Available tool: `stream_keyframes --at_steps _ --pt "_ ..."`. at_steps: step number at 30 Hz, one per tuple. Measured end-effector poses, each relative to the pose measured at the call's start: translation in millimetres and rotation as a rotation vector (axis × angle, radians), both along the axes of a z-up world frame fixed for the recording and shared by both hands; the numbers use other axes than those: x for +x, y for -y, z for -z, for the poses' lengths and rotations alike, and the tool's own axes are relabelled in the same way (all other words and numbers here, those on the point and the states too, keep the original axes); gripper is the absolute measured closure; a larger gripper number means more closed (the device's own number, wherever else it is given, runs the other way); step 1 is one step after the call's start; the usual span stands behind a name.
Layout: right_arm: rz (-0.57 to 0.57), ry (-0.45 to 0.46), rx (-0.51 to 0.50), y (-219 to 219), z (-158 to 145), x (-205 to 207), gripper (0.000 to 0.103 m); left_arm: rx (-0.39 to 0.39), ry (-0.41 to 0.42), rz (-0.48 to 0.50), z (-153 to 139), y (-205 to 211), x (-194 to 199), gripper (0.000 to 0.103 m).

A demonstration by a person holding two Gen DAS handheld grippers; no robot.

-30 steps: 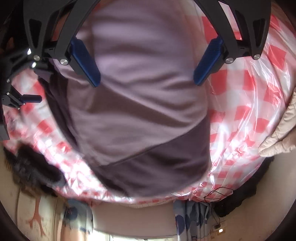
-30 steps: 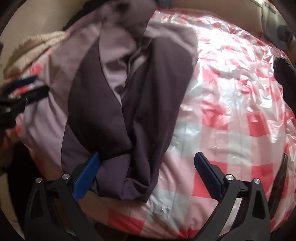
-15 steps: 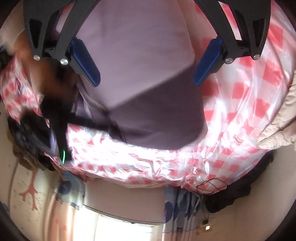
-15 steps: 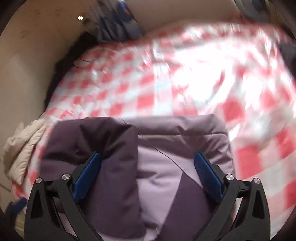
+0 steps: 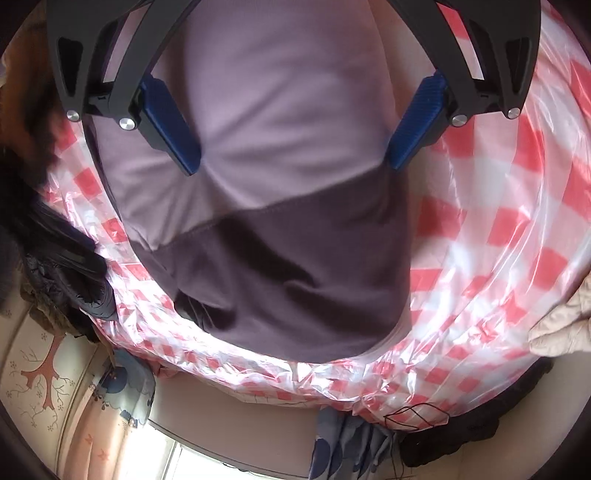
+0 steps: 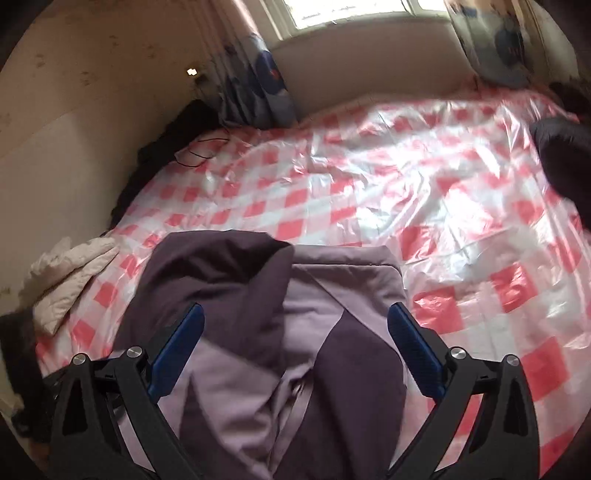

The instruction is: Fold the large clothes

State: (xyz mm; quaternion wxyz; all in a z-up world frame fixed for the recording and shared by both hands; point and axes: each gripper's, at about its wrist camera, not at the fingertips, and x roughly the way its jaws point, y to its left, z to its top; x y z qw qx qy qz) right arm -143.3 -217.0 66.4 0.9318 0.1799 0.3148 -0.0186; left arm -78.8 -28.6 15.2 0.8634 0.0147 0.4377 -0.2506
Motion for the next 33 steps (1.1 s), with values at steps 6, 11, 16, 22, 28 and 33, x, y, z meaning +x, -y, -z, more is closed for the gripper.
stream_keyframes --at_steps 6,11,16,22,28,33 --pt "-0.103 -0.207 0.008 -23 73 -12 0.007 0.047 -0.020 -0.036 2 5 -19 0.006" --pt "-0.068 -0.179 -0.019 -32 27 -40 0.007 0.096 0.038 -0.076 -18 -4 -51 0.006" --pt "-0.118 -0.220 -0.068 -64 49 -73 0.007 0.159 0.090 -0.064 -24 -13 -81 0.006" --pt "-0.115 -0.262 0.033 -52 54 -79 0.007 0.204 0.094 -0.038 -22 -23 -111 0.006" --pt "-0.134 -0.275 -0.029 -64 57 -97 0.007 0.191 0.111 -0.037 -27 -27 -127 0.006" --pt "-0.121 -0.246 0.035 -58 40 -107 0.007 0.201 0.116 -0.033 -28 -26 -133 0.006"
